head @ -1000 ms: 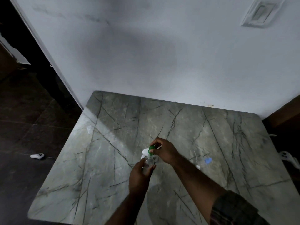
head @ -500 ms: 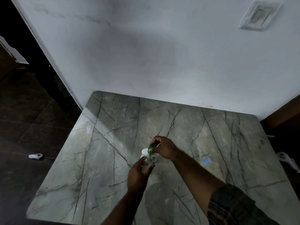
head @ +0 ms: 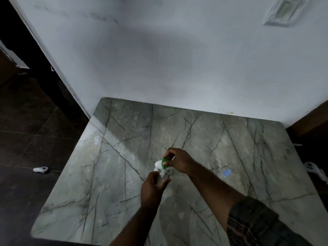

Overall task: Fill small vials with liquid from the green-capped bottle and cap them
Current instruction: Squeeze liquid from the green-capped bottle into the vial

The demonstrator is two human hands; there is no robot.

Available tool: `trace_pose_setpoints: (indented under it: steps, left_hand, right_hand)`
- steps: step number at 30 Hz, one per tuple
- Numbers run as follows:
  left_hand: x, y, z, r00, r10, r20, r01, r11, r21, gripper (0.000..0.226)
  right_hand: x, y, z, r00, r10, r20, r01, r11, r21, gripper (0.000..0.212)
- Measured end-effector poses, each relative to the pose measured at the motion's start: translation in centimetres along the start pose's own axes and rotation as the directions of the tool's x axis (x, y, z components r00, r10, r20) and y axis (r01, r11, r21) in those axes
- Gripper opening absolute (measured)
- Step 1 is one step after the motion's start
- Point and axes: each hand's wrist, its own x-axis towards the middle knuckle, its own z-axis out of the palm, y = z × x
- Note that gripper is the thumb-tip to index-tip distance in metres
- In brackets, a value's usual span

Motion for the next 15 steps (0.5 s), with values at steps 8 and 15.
trace_pose_setpoints:
  steps: [8,15]
  left_hand:
    - [0.27,-0.19,-0.28,0.999,0.035,-0.025,-0.035,0.999,0.022,0.064]
    - [0.29,-0.27,-0.21,0.999,0.033,-0.011,-0.033,0.999,0.002,0.059]
  right_hand:
    - [0.4,-0.25,-0.21,0.999,-0.039,-0.008,0.039,0.999,-0.023,0.019]
    - [0.58,-0.11,-0.26,0.999,-0.046,0.006,0.046,0.998,-0.039,0.021]
